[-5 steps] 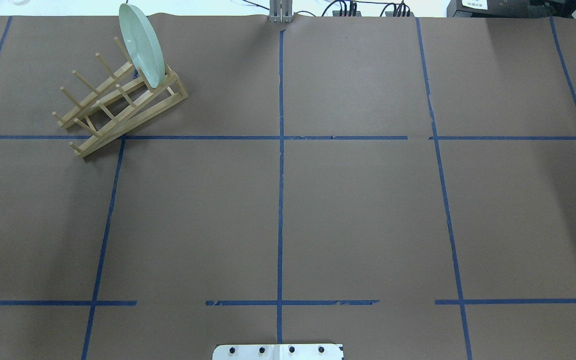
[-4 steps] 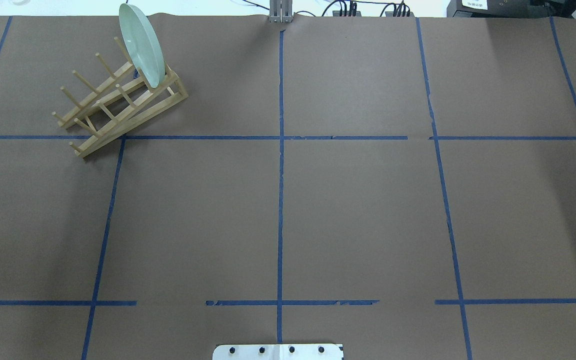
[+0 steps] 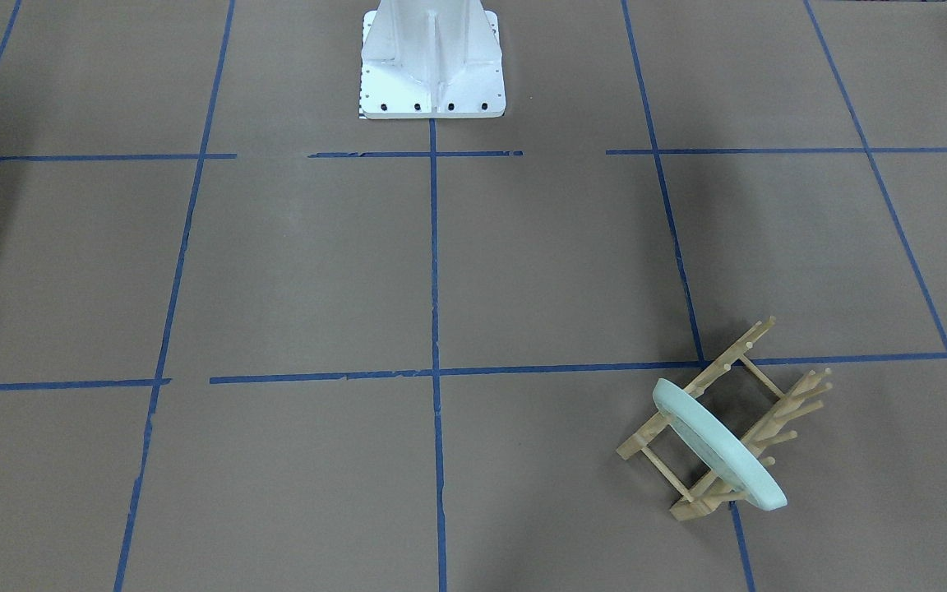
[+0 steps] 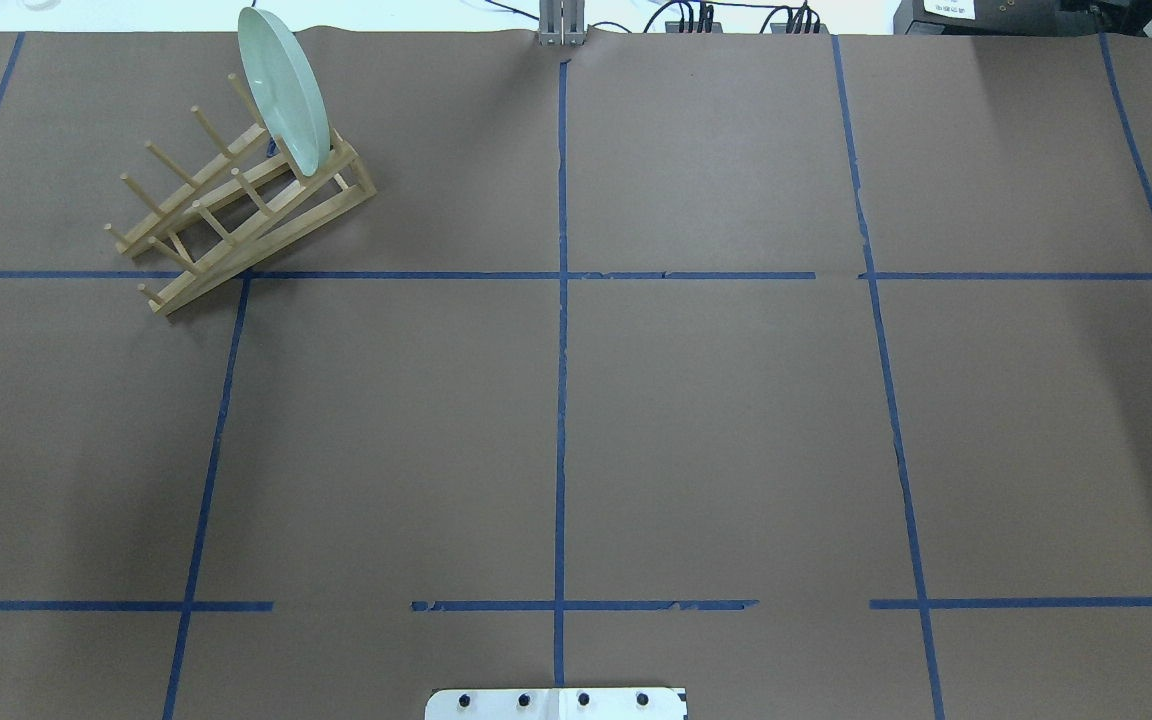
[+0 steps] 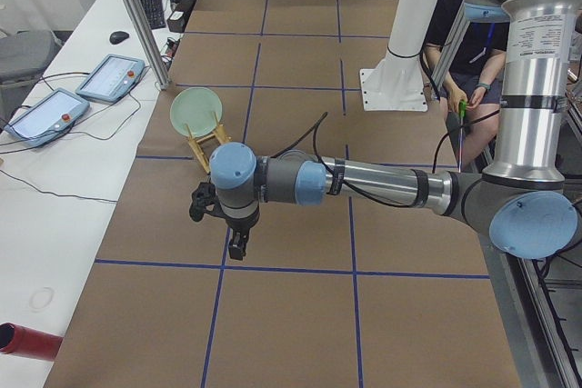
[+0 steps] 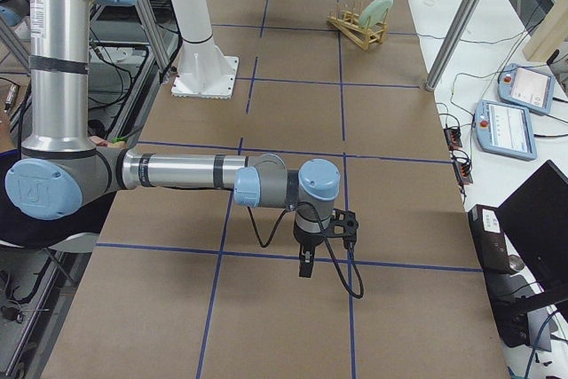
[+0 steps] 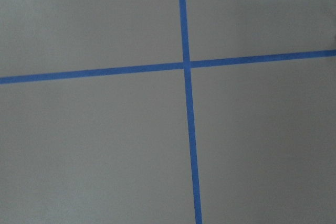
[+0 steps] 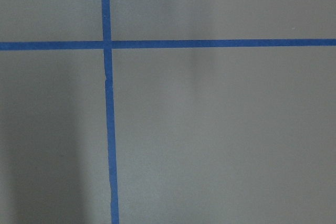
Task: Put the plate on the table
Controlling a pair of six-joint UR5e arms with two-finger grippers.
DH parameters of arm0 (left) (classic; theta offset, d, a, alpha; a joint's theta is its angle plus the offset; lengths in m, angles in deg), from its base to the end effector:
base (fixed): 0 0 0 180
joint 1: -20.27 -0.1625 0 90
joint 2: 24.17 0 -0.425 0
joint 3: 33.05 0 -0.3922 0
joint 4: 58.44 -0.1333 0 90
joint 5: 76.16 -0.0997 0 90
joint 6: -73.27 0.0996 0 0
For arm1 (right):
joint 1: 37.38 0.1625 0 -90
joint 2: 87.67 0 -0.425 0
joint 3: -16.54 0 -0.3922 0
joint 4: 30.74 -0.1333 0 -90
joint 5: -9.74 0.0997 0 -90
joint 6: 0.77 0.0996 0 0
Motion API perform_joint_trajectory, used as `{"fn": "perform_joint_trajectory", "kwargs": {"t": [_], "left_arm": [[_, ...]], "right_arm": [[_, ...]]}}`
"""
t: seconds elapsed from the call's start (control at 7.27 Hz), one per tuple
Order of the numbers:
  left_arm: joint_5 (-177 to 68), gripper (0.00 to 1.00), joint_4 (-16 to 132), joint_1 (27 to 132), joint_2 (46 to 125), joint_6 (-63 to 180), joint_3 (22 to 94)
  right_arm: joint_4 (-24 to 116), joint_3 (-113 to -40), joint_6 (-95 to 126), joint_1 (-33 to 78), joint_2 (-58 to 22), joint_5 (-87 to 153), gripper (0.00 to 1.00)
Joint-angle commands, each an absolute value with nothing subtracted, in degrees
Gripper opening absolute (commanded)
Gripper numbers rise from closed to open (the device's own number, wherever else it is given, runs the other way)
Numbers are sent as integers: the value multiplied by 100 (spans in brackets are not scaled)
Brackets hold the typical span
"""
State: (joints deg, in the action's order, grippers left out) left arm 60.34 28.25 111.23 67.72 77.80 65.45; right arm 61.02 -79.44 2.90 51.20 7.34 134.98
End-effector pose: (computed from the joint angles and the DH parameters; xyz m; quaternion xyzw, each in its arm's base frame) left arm -0.0695 -0.5061 0.5723 0.0755 0.3908 0.0529 0.9158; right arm 0.0646 -0.4553 0.6620 -0.0200 -0.3021 0.0208 0.9528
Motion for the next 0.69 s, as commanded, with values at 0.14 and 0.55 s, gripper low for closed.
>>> {"fn": "perform_joint_trajectory", "kwargs": {"t": [0.14, 0.55], "left_arm": [[6103, 100, 3112, 11071, 7810, 6136, 6909], [7316, 100, 4991, 10607, 8147, 3375, 6795]], "right_arm": [[6102, -7944, 292, 5122, 734, 13498, 100], [6102, -7944, 292, 5122, 734, 13498, 100]]}}
